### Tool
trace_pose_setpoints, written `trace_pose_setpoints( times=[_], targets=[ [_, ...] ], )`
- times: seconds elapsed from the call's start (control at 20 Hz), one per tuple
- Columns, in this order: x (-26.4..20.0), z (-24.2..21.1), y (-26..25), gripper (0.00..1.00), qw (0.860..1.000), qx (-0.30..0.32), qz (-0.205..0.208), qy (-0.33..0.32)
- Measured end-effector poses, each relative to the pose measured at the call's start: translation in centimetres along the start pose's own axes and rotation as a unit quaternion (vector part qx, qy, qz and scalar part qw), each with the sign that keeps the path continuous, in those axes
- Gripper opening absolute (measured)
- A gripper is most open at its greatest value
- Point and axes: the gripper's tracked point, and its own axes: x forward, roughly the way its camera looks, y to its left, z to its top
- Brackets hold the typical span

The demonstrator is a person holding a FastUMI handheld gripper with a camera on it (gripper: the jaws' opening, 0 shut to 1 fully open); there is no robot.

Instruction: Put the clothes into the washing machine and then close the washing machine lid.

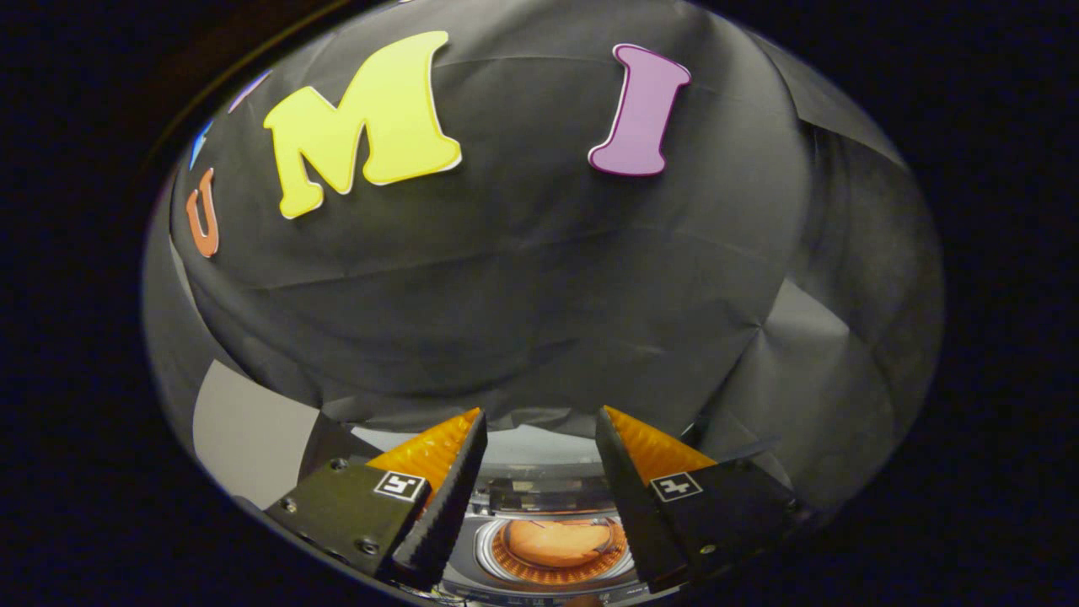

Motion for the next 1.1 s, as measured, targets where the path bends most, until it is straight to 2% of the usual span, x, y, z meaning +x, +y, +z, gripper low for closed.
trace_pose_setpoints(
  times=[0.1, 0.2, 0.35, 0.5, 0.6, 0.65, 1.1],
  targets=[
    [1.1, 0.1, 0.4, 0.83, 1.0, -0.001, 0.0, 0.004],
    [2.2, -0.4, -0.4, 0.83, 1.0, 0.002, -0.02, 0.02],
    [3.5, -1.2, 0.5, 0.83, 0.999, 0.007, -0.009, 0.045],
    [4.0, -2.7, 1.0, 0.83, 0.998, -0.018, 0.021, 0.062],
    [4.3, -4.7, 2.9, 0.93, 0.992, -0.02, 0.067, 0.102],
    [4.2, -4.5, 3.0, 1.0, 0.994, -0.02, 0.061, 0.089],
    [3.2, -5.6, 2.1, 1.0, 0.998, -0.022, 0.014, 0.063]
  ],
)
